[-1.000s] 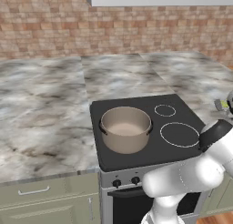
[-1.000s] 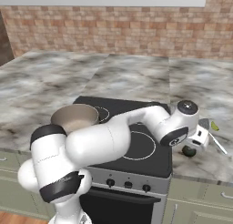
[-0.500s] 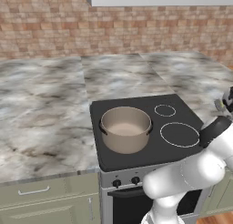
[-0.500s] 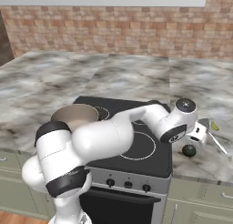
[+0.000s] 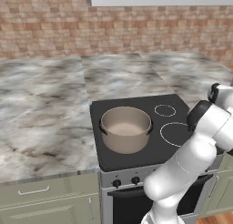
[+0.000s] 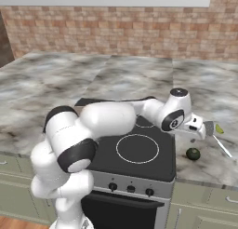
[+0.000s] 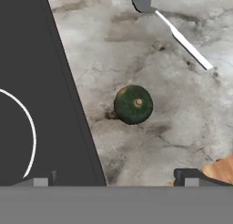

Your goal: Put the squash and lemon wedge in the pot. Retrieve the spatula and lightly stir the vegetables in the pot.

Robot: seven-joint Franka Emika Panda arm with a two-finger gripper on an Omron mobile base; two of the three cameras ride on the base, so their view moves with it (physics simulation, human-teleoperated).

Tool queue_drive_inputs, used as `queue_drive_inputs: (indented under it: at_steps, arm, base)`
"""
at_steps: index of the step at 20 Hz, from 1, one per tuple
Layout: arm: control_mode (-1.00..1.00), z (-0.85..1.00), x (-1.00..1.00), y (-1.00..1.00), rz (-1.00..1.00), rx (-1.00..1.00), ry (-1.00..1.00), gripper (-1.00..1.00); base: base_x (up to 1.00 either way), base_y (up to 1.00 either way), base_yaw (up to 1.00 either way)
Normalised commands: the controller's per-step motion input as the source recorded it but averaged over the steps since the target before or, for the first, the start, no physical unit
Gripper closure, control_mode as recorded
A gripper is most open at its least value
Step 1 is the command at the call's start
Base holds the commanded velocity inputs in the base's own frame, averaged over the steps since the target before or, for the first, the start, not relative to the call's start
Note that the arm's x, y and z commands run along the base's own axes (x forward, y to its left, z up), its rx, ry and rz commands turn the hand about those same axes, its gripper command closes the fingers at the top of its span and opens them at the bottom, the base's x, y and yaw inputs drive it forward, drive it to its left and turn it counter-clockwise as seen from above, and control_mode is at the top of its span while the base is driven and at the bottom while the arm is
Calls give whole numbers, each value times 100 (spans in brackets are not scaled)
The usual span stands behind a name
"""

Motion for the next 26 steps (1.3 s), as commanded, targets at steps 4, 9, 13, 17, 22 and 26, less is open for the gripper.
queue_drive_inputs:
  at_steps: [4, 9, 13, 17, 22, 26]
  arm:
    - [-100, 0, 31, -2, 0, -1, 15, -100]
    - [-100, 0, 17, 0, 0, 0, 0, -100]
    - [-100, -1, 26, 0, 0, 0, 6, -100]
    - [-100, -9, 33, 0, 0, 0, 8, -100]
    - [-100, -28, 25, 0, 0, 0, 4, -100]
    - [-100, -38, 19, 0, 0, 0, 1, -100]
  base:
    - [0, 0, 0]
    - [0, 0, 0]
    - [0, 0, 0]
    - [0, 0, 0]
    - [0, 0, 0]
    - [0, 0, 0]
